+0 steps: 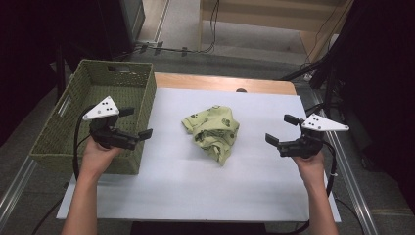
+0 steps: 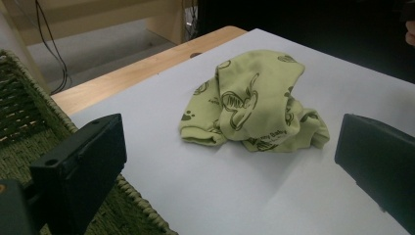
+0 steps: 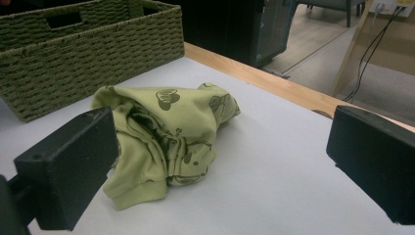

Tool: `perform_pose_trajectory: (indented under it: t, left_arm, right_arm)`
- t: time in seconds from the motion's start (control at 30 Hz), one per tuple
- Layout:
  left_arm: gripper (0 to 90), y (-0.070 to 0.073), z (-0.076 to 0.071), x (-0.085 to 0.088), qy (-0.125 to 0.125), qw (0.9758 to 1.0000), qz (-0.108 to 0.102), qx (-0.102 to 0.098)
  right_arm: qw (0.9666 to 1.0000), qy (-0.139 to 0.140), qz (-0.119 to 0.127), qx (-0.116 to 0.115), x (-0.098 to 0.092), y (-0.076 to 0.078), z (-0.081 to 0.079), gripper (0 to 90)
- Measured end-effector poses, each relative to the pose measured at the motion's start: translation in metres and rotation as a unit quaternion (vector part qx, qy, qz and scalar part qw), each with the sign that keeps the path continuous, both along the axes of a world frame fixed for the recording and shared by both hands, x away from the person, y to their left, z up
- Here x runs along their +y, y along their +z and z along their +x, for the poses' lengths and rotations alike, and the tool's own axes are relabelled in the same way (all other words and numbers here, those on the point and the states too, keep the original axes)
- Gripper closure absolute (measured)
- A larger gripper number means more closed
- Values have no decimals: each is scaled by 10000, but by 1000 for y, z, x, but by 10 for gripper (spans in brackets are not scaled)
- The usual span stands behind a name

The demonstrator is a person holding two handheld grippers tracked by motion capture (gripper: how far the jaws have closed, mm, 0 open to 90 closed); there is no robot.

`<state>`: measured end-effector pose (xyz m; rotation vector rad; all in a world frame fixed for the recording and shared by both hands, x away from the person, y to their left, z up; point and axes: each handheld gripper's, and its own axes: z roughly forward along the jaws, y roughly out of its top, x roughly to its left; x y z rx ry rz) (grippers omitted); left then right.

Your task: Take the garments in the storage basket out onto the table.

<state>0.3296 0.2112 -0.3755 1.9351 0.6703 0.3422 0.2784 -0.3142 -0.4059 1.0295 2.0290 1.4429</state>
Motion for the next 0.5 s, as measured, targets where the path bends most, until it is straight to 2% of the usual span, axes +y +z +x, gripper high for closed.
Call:
perform_pose_trajectory:
  t: [0.5]
  left_arm:
    - [0, -1, 0, 5, 4, 10000, -80, 0]
  right_arm:
    - [10000, -9, 1, -31, 0, 1, -2, 0]
